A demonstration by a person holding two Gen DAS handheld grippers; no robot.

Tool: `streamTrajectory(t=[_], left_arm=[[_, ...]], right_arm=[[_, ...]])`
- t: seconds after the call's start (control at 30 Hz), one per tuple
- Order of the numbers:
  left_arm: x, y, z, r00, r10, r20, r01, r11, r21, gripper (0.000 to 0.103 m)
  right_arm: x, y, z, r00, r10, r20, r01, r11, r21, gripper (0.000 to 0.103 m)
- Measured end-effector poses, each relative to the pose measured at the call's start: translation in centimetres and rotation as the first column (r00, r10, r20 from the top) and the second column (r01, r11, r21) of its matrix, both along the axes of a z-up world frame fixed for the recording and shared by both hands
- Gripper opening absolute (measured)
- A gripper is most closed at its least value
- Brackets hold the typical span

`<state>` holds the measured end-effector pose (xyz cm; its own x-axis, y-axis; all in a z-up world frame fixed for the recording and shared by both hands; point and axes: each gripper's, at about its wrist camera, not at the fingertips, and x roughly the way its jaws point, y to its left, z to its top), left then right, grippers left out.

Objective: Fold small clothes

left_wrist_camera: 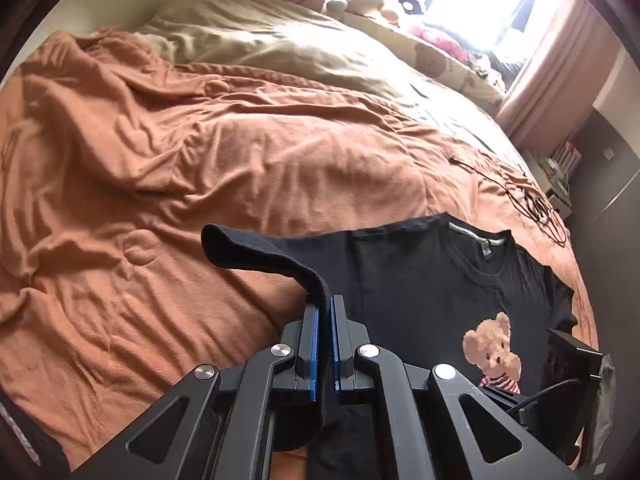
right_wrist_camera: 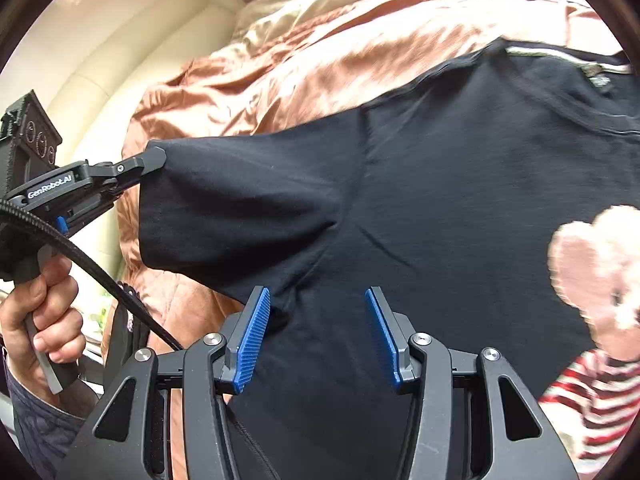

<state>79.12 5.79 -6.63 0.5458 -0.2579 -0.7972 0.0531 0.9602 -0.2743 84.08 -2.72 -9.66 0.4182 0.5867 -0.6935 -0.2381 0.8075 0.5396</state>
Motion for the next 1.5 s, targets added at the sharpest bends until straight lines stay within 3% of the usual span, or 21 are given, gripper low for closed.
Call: streamTrajectory(t=[0.17, 0.3, 0.53, 0.73, 0.83, 0.87, 0.9, 1.2, 1.5], left_arm=[[-0.3, -3.7, 0.5, 0.999, -0.043, -0.001, 0.043, 0.999, 0.025, 0.005], [-0.5, -6.6, 0.3, 0.997, -0.075, -0.015, 0.075, 0.996, 0.047, 0.005], [-1.6, -12.9, -0.6, 0.983, -0.175, -0.054, 0.180, 0.979, 0.099, 0.005], [-1.8, -16.4, -1.4, 0.965, -0.242, -0.105, 0.249, 0.967, 0.056, 0.006], [-1.7, -16.7, -1.4, 0.961, -0.254, -0.111, 0.256, 0.967, 0.003, 0.023], [-1.8, -16.6, -1.3, 0.964, -0.245, -0.102, 0.247, 0.969, 0.012, 0.033], [-1.9, -16.7, -1.1, 0.967, -0.238, -0.093, 0.241, 0.970, 0.023, 0.035], [-0.9, -13.4, -3.2, 0.982, -0.135, -0.131, 0.148, 0.985, 0.092, 0.035], [-0.1, -13.2, -9.9, 0.956, -0.141, -0.257, 0.148, 0.989, 0.009, 0.035]], right_arm=[[-2.0, -3.3, 0.5, 0.999, -0.042, 0.012, 0.042, 0.999, 0.007, 0.047], [-4.0, -6.2, 0.4, 0.998, -0.060, 0.031, 0.058, 0.996, 0.064, 0.047], [-3.1, -9.1, -0.5, 0.994, -0.111, -0.006, 0.111, 0.991, 0.072, 0.047], [-2.9, -11.5, -0.3, 0.987, -0.152, -0.044, 0.156, 0.981, 0.112, 0.047], [-3.0, -11.9, -0.7, 0.986, -0.156, -0.055, 0.161, 0.982, 0.097, 0.062], [-3.1, -12.0, -0.8, 0.986, -0.156, -0.056, 0.161, 0.982, 0.099, 0.063], [-3.1, -12.1, -0.7, 0.986, -0.154, -0.058, 0.160, 0.982, 0.102, 0.063], [-2.2, -10.7, -1.1, 0.995, -0.095, -0.039, 0.099, 0.989, 0.112, 0.062], [-1.8, -11.6, -1.3, 0.992, -0.127, -0.004, 0.127, 0.989, 0.075, 0.062]])
